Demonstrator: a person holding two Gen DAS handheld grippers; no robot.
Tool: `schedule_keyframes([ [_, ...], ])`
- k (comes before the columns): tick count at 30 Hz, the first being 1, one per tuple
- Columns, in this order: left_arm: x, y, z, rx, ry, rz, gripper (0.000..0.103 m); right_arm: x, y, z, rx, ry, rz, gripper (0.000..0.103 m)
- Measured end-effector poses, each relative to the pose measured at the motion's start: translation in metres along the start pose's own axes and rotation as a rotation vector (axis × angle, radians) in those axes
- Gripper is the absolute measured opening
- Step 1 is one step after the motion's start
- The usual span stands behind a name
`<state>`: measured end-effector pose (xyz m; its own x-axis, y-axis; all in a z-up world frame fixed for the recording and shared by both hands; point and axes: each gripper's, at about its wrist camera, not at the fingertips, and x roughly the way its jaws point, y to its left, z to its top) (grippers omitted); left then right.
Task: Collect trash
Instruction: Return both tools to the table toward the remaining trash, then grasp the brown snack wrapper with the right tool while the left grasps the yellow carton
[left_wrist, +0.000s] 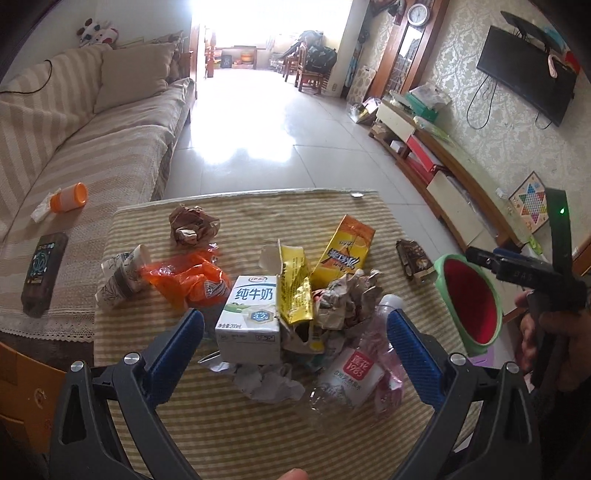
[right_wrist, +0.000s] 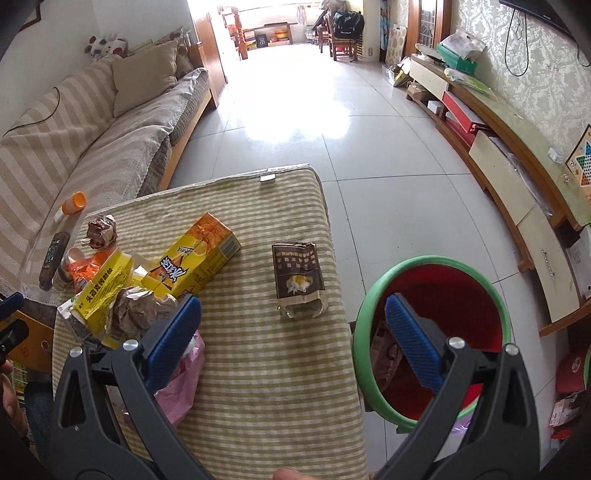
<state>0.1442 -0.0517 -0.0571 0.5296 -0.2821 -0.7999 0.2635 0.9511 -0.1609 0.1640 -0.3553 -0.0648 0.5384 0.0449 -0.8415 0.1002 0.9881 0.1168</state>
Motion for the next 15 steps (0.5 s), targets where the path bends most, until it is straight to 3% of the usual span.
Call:
schedule_keyframes([
  [3,0.017,0.002,0.004,0.008,0.030,-0.006,0.094,0.020,-0.001,0.003,0.010,0.041,0.031,0.098],
  [5,0.027,0.004,0.010,0.009,0.045,-0.025,0.093,0.035,0.004,0.004,-0.016,0.070,0.006,0.098],
  [12,0.074,0.014,0.036,-0.006,0.136,-0.057,0.065,0.070,0.006,0.008,-0.029,0.124,-0.019,0.098],
  [15,0.094,0.016,0.042,-0.015,0.177,-0.058,0.060,0.083,0.003,0.013,-0.020,0.135,-0.024,0.098],
])
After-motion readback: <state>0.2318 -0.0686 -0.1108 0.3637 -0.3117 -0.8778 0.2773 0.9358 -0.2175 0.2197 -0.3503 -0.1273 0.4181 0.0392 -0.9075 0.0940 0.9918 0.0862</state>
